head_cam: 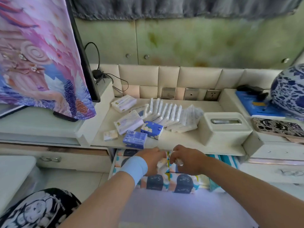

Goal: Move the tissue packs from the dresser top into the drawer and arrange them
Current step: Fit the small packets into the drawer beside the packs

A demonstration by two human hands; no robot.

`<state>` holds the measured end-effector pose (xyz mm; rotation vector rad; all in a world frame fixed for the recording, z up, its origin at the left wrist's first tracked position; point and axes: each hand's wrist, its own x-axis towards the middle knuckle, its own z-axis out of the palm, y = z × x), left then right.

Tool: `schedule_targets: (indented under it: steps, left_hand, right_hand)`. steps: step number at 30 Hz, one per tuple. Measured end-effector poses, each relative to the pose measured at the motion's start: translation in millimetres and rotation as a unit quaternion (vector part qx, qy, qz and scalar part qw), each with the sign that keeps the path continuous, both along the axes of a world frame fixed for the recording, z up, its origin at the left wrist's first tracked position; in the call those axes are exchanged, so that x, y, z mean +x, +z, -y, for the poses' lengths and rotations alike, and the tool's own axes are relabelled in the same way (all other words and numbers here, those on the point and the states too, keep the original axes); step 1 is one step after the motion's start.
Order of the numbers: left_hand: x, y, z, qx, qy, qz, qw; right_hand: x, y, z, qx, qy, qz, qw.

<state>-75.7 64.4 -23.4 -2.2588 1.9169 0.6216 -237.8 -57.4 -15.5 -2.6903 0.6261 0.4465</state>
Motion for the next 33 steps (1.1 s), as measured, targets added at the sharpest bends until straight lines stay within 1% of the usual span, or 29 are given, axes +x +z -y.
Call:
schedule_targets:
  steps: [3,7,12,14,15,17,19,20,23,25,27,30,31,33]
  left_hand:
    - [-14.9,-16.7,4.1,-0.004,0.011,0.004,1.0]
    - [-17.4,-29.2,5.0,-0.001,0.014,0.031,0.999]
    - [-8.8,-26.8,10.8,0.004,-0.021,0.055,0.998]
    - [-2.0,-21.1,11.8,0.027,-0.042,0.069,0.996]
    - [2.5,-15.8,11.6,0.042,-0.034,0.056,0.997]
    - [13.6,-2.6,10.8,0.048,0.017,-0.001,0.999]
    - [31.6,10.8,8.4,-0.005,0.083,-0.047,0.995]
    - [43.5,15.9,6.1,-0.04,0.117,-0.05,0.991]
    - [85.7,19.0,-5.7,-0.113,0.215,-0.007,0.97]
    - [111.7,13.1,-16.5,-0.121,0.281,0.016,0.952]
    - [129.8,2.6,-27.2,-0.081,0.324,0.041,0.942]
    - [141.6,-17.9,-37.3,-0.013,0.329,0.047,0.943]
    - [143.6,-23.6,-38.4,-0.012,0.325,0.047,0.945]
    - [146.8,-28.2,-38.9,-0.042,0.304,0.071,0.949]
  right_hand:
    - [-9.8,-27.8,-10.1,-0.056,-0.01,-0.011,0.998]
    - [-24.9,-50.1,-17.4,-0.052,-0.001,-0.045,0.998]
    - [-18.9,-36.4,-12.6,-0.086,0.013,-0.058,0.994]
    - [-6.9,-24.9,-10.4,-0.106,0.007,-0.05,0.993]
    - [1.7,-19.3,-9.8,-0.112,0.0,-0.036,0.993]
    - [21.5,-9.2,-10.7,-0.104,-0.024,0.016,0.994]
    - [43.6,-3.8,-14.9,-0.082,-0.045,0.079,0.992]
    - [55.3,-2.8,-17.2,-0.073,-0.05,0.106,0.99]
    - [91.2,-2.8,-26.3,-0.066,-0.041,0.155,0.985]
    - [114.0,-5.2,-32.8,-0.078,-0.019,0.155,0.985]
    - [132.8,-10.3,-38.0,-0.107,0.016,0.123,0.987]
    - [151.6,-19.3,-41.3,-0.153,0.044,0.074,0.985]
    - [155.6,-20.9,-41.6,-0.158,0.039,0.07,0.984]
    - [159.9,-23.9,-41.1,-0.155,0.027,0.078,0.984]
